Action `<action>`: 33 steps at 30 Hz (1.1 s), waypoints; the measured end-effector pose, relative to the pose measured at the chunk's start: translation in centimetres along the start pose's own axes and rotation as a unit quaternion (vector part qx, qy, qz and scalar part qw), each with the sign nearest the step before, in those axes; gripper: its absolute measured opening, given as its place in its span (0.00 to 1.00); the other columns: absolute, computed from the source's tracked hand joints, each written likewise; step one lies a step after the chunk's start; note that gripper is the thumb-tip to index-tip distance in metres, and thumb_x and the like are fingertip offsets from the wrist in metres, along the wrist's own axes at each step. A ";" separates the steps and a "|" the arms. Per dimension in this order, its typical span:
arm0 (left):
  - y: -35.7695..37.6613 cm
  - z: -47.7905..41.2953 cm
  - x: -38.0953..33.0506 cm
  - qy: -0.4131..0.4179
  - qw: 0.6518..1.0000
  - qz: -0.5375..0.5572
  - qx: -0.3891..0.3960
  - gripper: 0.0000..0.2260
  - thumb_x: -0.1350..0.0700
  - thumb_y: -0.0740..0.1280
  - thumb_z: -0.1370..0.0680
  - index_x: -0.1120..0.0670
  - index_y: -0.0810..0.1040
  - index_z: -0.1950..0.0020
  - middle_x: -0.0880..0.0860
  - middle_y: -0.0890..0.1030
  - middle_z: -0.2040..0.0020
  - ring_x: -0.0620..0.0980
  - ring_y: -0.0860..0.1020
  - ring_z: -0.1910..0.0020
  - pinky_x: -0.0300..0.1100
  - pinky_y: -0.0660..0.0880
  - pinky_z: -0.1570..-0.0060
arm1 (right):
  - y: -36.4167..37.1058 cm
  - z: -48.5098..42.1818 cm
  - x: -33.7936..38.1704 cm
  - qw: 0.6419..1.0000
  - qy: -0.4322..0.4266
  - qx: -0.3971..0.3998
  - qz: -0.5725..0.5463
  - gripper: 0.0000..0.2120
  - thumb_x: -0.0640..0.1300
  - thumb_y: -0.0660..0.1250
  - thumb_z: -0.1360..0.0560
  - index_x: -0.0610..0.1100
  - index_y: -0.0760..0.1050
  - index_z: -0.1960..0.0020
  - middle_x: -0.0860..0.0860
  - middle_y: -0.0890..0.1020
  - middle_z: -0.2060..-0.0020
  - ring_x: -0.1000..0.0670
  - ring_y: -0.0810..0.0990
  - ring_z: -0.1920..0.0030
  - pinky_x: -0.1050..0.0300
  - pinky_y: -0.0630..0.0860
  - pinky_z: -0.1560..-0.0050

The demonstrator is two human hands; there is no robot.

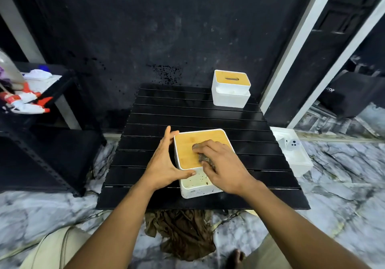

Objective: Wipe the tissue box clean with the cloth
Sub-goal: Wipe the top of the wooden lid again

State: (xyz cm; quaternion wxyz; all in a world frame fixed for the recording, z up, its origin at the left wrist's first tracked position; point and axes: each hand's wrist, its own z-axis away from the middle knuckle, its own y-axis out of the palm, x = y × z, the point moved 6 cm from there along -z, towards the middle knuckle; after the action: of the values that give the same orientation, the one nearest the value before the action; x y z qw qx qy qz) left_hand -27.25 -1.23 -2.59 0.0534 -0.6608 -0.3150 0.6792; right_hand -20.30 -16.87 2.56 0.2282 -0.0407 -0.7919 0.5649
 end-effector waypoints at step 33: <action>0.1 0.3 0.2 -0.016 0.999 0.031 0.011 0.66 0.42 0.82 0.45 0.45 0.39 0.20 0.38 0.57 0.22 0.36 0.57 0.25 0.40 0.59 0.27 | 2.6 -6.3 2.6 0.998 0.014 0.013 0.062 0.21 0.45 0.60 0.22 0.48 0.67 0.29 0.52 0.70 0.33 0.49 0.68 0.37 0.52 0.65 0.37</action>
State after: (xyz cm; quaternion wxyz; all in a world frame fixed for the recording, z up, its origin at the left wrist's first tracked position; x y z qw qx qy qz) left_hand -27.48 -1.32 -2.88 0.0344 -0.6588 -0.2876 0.6944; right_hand -20.56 -9.58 2.64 0.2043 -0.0950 -0.7771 0.5877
